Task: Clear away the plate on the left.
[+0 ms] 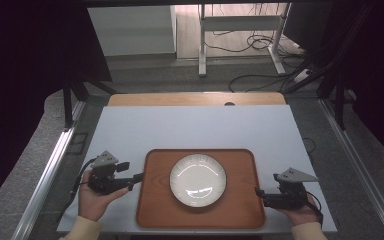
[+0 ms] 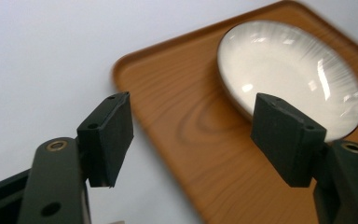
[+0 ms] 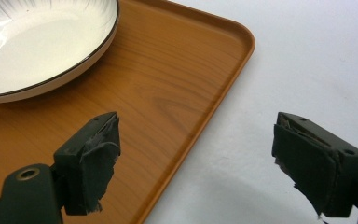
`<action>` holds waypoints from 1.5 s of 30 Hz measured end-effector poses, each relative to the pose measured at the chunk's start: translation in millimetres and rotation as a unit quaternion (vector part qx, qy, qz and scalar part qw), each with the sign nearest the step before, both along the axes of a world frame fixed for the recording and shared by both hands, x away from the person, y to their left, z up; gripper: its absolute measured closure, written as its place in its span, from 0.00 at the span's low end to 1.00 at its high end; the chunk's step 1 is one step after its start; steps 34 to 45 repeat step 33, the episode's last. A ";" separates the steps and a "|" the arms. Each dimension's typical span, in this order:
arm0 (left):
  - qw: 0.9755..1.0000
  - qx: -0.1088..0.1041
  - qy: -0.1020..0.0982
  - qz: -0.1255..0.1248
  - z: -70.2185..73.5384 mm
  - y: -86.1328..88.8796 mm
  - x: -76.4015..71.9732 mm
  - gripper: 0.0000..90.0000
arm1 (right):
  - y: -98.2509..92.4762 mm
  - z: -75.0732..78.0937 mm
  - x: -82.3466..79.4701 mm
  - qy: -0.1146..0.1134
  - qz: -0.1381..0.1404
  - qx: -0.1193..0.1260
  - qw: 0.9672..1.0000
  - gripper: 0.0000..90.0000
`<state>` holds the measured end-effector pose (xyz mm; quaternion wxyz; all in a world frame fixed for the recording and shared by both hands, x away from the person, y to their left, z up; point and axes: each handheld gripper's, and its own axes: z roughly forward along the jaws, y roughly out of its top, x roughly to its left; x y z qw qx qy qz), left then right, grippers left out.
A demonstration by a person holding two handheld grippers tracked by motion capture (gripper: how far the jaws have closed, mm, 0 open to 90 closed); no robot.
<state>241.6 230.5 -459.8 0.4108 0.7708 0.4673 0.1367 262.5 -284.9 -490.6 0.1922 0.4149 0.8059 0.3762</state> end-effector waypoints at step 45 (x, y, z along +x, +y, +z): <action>0.998 0.049 -0.028 0.035 -10.1 20.7 -28.0 0.28 | 2.8 0.3 0.8 -0.006 0.018 -0.008 1.000 0.17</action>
